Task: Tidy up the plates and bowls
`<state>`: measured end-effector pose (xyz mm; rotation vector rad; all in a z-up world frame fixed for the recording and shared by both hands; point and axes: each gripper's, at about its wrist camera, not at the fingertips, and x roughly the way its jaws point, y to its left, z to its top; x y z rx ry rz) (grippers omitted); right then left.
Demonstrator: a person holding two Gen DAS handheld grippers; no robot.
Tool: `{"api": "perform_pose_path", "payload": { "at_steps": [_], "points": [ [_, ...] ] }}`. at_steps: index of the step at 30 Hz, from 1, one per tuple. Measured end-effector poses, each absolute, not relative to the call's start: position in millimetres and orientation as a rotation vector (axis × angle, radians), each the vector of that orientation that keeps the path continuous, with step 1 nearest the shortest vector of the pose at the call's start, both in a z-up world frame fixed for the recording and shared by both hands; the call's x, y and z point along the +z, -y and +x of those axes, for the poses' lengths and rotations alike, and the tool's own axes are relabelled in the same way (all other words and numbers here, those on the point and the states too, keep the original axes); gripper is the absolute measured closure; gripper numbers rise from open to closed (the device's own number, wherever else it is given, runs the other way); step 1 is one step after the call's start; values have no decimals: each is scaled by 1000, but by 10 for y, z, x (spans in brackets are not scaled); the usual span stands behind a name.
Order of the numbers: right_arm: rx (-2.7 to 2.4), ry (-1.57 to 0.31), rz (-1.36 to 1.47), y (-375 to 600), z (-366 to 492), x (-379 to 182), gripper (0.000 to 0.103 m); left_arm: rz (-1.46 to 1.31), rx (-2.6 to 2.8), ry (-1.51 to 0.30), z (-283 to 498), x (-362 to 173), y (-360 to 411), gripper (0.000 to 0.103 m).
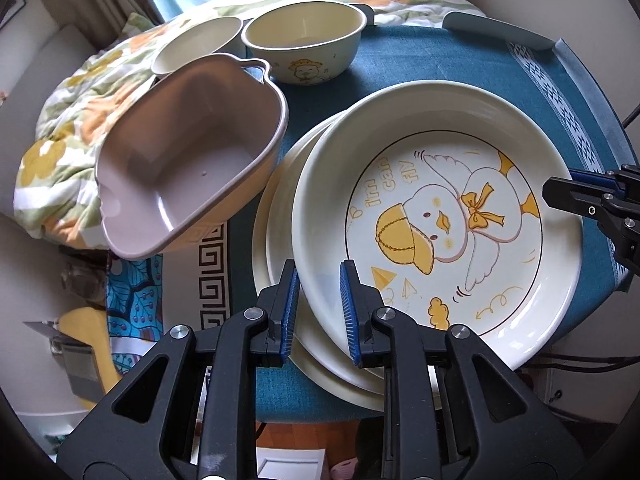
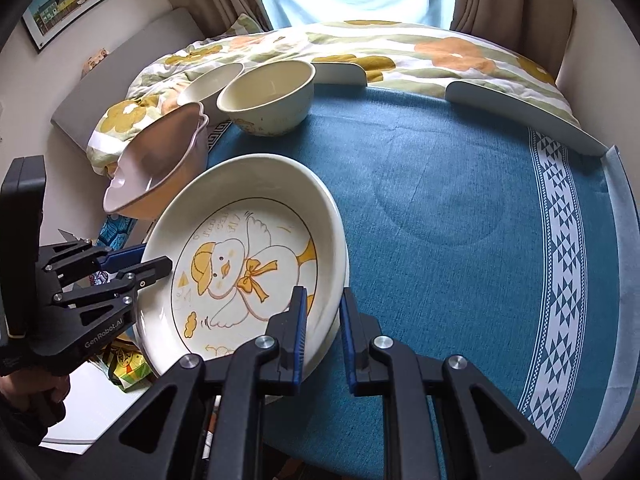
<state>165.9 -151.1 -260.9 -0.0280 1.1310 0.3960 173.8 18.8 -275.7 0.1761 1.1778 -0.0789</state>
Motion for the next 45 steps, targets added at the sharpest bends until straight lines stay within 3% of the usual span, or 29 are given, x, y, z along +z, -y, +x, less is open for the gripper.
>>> {"api": "perform_pose_path", "payload": {
  "at_steps": [22,36,38,39,40,41,42,43,44,45],
  "points": [
    [396,-1160,-124,1384,1734,-2721,88,382,12,-1142,1635,-2728,-18,85],
    [410,-1133,-92,1431,1729,-2632,88,309,11,-1130,1664,-2536,-82,85],
    [433,-1120,-54,1467,1751,-2540,88,286,26,-1103,1679,-2387,-97,79],
    [447,-1120,-40,1477,1769,-2492,88,265,31,-1087,1685,-2310,-117,60],
    [453,-1114,-30,1487,1788,-2436,88,239,40,-1065,1685,-2224,-146,25],
    [456,-1098,-21,1498,1800,-2371,84,215,53,-1035,1677,-2139,-175,8],
    [463,-1075,-14,1511,1810,-2298,62,197,67,-993,1653,-2043,-198,0],
    [472,-1053,-9,1521,1822,-2227,44,189,71,-967,1641,-1958,-212,0],
    [482,-1034,-3,1521,1842,-2164,4,183,75,-959,1642,-1894,-231,0],
    [500,-1015,3,1522,1865,-2102,0,169,80,-959,1646,-1843,-266,0]
  ]
}}
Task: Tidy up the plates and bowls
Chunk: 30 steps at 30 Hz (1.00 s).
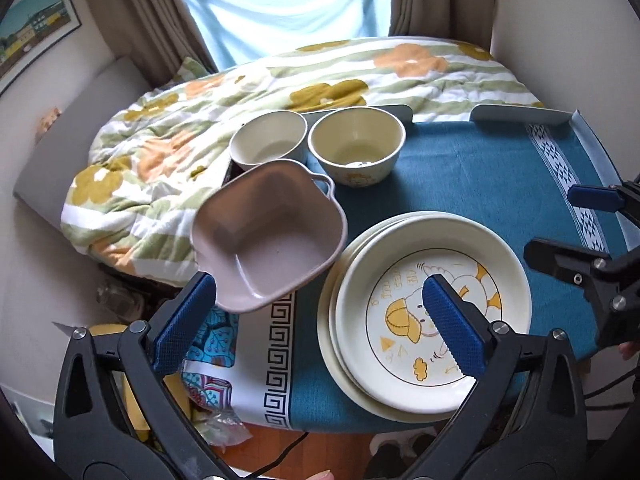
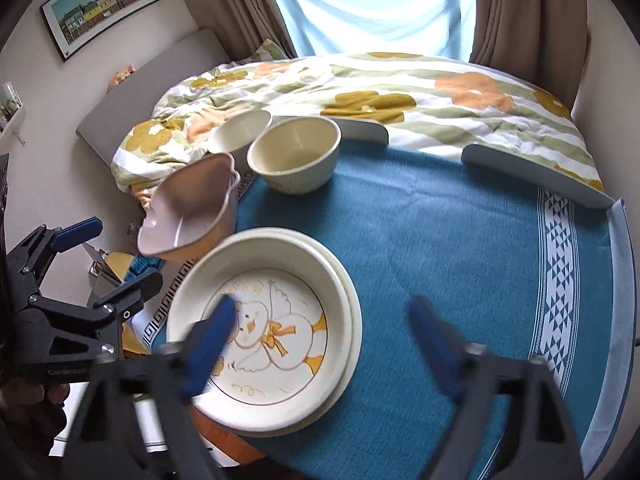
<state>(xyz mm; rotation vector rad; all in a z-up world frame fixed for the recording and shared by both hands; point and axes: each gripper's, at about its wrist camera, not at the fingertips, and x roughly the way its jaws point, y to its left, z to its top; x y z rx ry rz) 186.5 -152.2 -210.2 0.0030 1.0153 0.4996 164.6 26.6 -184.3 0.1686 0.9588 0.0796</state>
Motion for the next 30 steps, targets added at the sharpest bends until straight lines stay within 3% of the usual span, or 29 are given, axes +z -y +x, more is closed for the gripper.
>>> {"api": "perform_pose_path", "payload": {
  "at_steps": [7,12,15,19,22,28,30],
  "points": [
    [623,-1015,-103,1148,2226,-1817,0,-122,148,-991,1655,-1703,-998,0],
    [682,-1039,-146,641,2465,-1849,0,-340,148,-1040,1732,-1910,-1590,1],
    [703,-1102,-139,361,2645,-2055,2,-444,133,-1097,1844,-2160,-1834,10],
    [723,-1184,-151,51,2830,-2372,19,-554,102,-1171,1991,-2526,-2030,35],
    [724,-1245,-159,-99,2926,-2606,36,-557,87,-1220,2124,-2733,-2035,48],
    [715,-1312,-137,-168,3009,-2845,57,-529,59,-1269,2312,-2948,-2038,58],
    [710,-1319,-140,-197,3019,-2878,68,-517,55,-1268,2368,-2966,-2063,64]
  ]
}}
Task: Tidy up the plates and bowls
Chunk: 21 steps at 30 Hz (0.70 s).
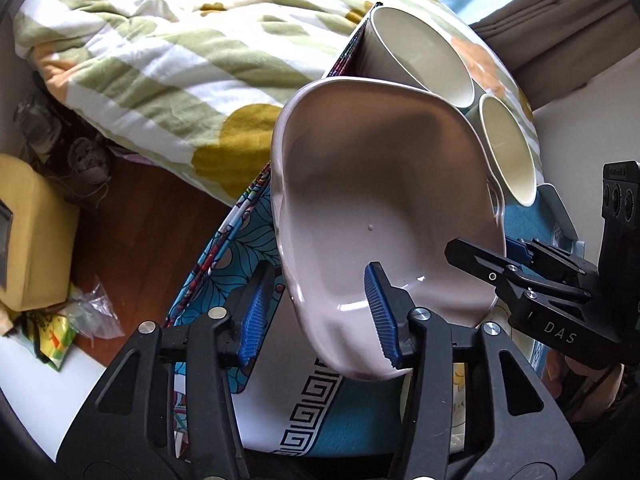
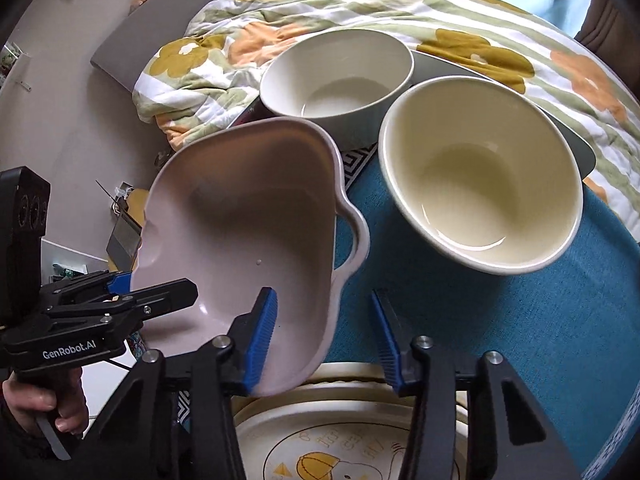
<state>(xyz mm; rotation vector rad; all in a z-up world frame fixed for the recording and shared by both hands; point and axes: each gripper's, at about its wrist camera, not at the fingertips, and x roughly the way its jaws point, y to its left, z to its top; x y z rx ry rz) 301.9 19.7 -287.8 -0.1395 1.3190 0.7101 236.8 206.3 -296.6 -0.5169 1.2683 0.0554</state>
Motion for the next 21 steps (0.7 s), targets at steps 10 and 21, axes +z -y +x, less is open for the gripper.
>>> {"api": "perform_pose_path", "payload": {
  "at_steps": [10,21],
  "points": [
    [696,-1307,-165,-257,3014,-2916,91,-445,67,-1276,2461,-3017,-2084,95],
    [725,-1208,-129,-175,2826,-2567,91,-361,94,-1187,2271,-2513,-1972,95]
  ]
}}
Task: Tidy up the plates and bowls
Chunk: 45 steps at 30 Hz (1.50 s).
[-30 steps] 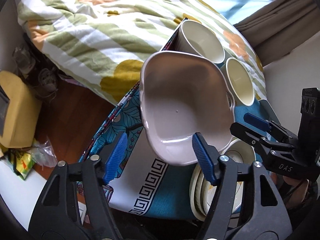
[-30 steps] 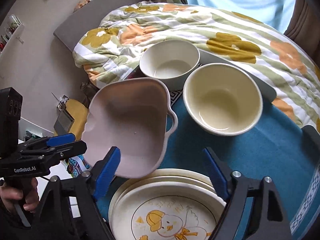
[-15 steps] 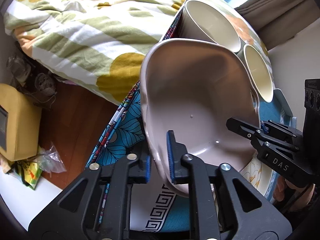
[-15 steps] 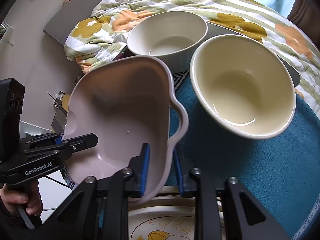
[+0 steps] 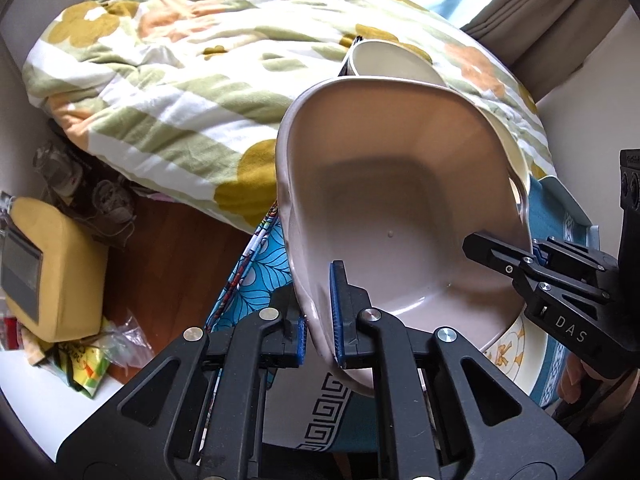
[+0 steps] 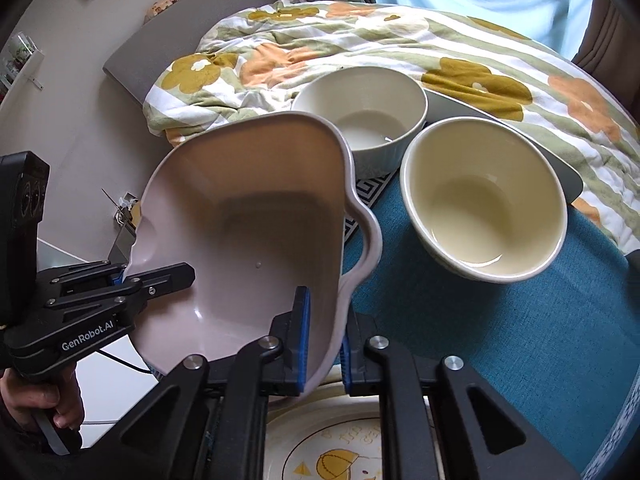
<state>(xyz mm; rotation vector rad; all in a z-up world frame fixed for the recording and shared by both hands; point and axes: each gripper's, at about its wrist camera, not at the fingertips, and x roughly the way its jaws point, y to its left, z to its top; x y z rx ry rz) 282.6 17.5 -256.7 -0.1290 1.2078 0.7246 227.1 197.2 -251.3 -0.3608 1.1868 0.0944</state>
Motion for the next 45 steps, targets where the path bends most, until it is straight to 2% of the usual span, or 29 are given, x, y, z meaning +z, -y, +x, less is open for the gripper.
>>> {"api": "perform_pose_path", "payload": {
  "at_steps": [12,20,26,33,38,45],
  "points": [
    [705,-1036,-33,797,2248,-1759,91,-242,39,-1039,1750,-1562,-948,95],
    [551,-975,27,1850,1722,-1454,91,-194,-129,-1021,1525,-1422,135,95],
    [405,-999,73,2656,1384,-1509,91,-160,-266,-1071,1507,-1634,991,95],
    [256,-1101,165,3446,1314,-2050,91,-119,-379,-1181,1663,-2252,1774,95],
    [199,-1153,204,3753,1343,-2450,91,-89,-403,-1230,1770,-2636,2099,95],
    [186,-1177,233,3888,1379,-2743,91,-64,-406,-1259,1838,-2903,2249,95]
  ]
}}
